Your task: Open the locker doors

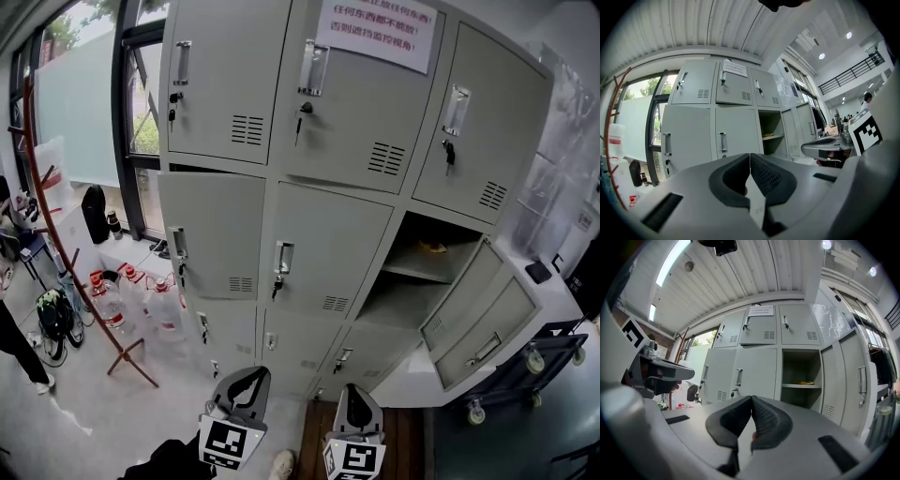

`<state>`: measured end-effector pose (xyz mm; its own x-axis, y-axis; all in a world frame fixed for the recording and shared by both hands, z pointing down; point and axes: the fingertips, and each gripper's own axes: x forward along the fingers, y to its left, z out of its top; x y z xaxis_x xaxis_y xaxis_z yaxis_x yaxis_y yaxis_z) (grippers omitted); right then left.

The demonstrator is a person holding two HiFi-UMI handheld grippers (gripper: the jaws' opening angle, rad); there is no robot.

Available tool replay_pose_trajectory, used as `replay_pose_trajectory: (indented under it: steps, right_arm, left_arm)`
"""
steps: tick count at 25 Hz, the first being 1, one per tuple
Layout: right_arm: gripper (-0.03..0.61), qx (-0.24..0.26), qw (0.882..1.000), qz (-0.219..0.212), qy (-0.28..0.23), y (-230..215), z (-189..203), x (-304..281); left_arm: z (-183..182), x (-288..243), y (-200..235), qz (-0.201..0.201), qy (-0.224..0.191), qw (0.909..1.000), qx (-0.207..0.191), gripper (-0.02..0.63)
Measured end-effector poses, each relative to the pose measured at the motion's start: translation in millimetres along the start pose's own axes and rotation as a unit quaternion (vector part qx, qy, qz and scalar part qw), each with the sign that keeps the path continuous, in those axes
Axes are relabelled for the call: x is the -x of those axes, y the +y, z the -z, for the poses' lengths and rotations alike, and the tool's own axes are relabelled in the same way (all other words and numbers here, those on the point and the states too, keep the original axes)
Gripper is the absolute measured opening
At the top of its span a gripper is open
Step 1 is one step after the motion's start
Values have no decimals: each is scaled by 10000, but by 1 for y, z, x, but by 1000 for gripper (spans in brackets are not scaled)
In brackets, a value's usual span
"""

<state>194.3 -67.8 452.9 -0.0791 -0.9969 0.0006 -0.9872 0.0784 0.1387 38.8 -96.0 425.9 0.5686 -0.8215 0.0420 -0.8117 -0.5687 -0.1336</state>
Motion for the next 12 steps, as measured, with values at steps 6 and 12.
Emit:
replay_pose_trajectory:
  steps: [6, 12]
  right_arm:
    - [15, -17, 9995, -324, -43, -3, -4, -44]
    - [15, -20, 9971, -747, -129, -5, -12, -98]
  left_arm:
    - [-1, -31, 17, -231, 80, 9997, 36, 25]
    - [-2, -61, 42, -612, 183, 9979, 34, 25]
